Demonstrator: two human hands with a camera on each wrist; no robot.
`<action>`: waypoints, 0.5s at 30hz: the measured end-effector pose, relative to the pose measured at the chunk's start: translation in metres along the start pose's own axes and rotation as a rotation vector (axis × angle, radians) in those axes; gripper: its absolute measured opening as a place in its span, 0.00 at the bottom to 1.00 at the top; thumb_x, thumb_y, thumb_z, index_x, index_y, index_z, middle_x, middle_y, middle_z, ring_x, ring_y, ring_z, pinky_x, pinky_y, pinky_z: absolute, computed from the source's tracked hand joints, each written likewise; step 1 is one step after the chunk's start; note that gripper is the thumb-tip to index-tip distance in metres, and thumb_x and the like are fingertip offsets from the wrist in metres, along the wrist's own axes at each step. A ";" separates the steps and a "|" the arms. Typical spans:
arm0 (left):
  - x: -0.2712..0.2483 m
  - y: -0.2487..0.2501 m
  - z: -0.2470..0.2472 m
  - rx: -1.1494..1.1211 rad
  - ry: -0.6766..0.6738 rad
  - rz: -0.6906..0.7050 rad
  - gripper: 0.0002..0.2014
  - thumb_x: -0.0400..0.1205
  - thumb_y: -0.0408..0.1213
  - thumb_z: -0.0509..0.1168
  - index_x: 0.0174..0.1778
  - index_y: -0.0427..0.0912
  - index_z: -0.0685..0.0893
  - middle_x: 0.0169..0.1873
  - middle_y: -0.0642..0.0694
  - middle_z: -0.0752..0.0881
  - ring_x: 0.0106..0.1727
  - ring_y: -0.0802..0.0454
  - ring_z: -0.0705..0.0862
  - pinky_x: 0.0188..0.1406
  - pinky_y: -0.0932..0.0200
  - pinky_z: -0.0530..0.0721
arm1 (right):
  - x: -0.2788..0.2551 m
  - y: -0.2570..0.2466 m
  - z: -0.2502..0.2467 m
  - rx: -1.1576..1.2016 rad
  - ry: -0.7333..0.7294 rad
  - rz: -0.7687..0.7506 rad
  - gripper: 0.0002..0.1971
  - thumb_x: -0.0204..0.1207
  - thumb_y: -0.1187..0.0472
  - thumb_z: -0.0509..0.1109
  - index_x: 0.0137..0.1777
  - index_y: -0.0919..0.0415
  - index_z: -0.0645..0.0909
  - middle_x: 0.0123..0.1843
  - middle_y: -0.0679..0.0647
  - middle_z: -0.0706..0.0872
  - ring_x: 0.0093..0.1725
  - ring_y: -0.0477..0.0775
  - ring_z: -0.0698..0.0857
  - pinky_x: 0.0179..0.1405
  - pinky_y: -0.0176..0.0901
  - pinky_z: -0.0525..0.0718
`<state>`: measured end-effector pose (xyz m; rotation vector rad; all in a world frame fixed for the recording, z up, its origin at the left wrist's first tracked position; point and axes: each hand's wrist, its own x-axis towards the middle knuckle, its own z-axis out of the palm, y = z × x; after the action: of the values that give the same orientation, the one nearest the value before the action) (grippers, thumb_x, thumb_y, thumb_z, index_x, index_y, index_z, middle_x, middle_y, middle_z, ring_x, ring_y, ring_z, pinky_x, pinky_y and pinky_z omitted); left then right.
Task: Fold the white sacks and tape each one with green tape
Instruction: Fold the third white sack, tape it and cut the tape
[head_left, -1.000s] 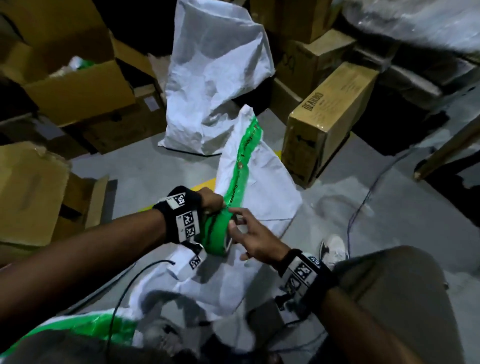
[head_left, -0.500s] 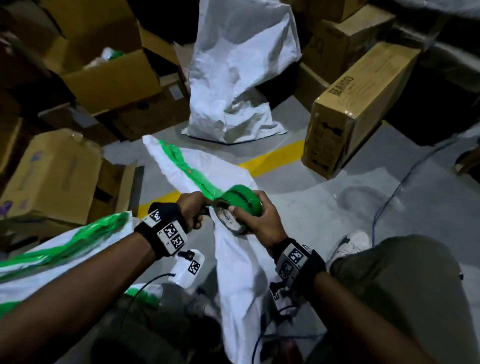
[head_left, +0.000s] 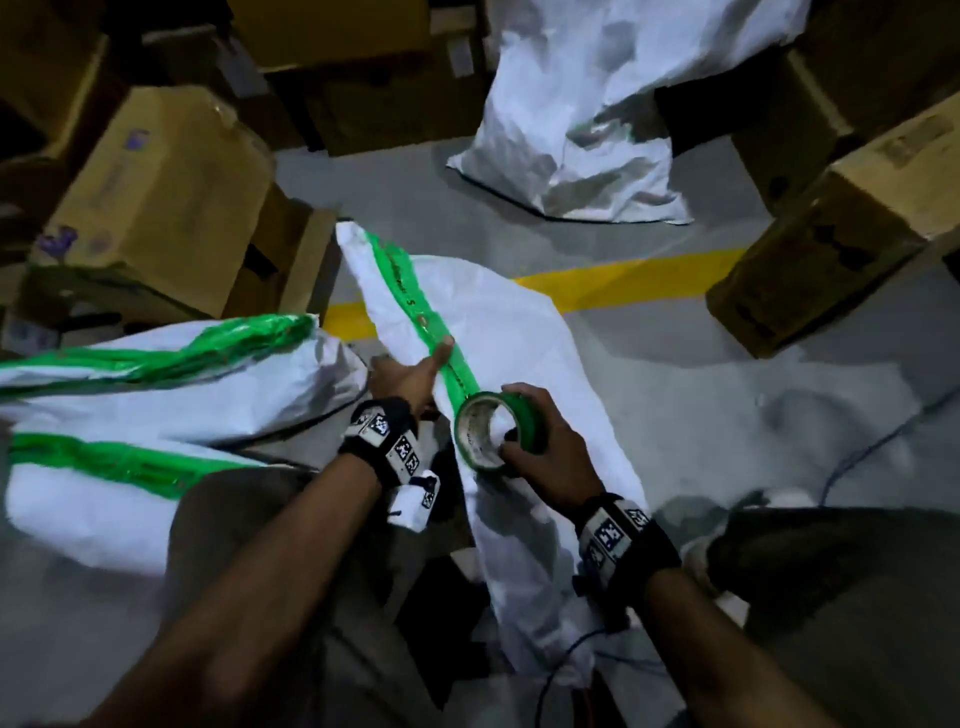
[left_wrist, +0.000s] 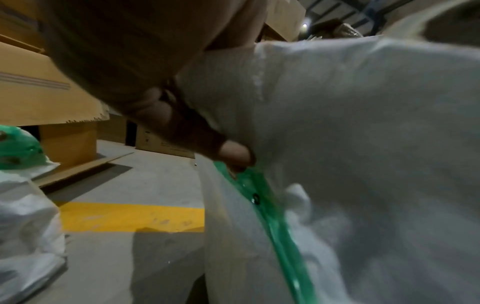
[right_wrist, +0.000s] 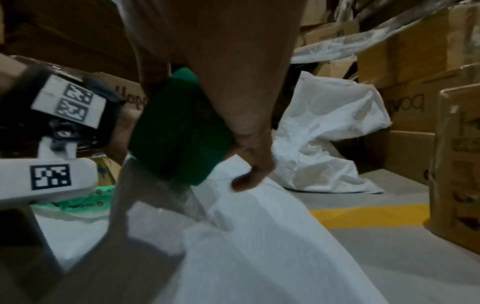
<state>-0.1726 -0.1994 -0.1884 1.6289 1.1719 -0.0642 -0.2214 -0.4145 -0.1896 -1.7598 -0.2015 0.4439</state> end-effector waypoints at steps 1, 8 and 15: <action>-0.003 0.006 -0.005 0.046 0.053 0.029 0.47 0.58 0.70 0.79 0.64 0.38 0.83 0.59 0.41 0.88 0.55 0.44 0.88 0.57 0.51 0.87 | 0.002 -0.003 0.003 -0.052 0.013 -0.041 0.28 0.69 0.55 0.79 0.69 0.42 0.76 0.65 0.36 0.83 0.63 0.42 0.84 0.63 0.52 0.84; 0.048 0.020 -0.010 -0.096 -0.001 0.072 0.27 0.57 0.49 0.80 0.47 0.34 0.89 0.47 0.37 0.92 0.47 0.39 0.92 0.50 0.35 0.91 | 0.010 -0.009 -0.008 -0.236 0.119 -0.211 0.28 0.69 0.50 0.71 0.71 0.53 0.79 0.65 0.45 0.84 0.59 0.57 0.80 0.60 0.36 0.76; -0.043 -0.008 0.001 -0.308 -0.451 -0.225 0.21 0.81 0.53 0.73 0.57 0.37 0.88 0.44 0.43 0.92 0.37 0.50 0.92 0.42 0.52 0.85 | 0.008 -0.002 0.000 -0.112 0.095 -0.111 0.33 0.60 0.53 0.73 0.70 0.49 0.78 0.65 0.44 0.84 0.64 0.56 0.83 0.63 0.60 0.82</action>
<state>-0.2003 -0.2284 -0.1700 1.1314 0.9530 -0.3586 -0.2143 -0.4109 -0.1888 -1.8642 -0.2598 0.2727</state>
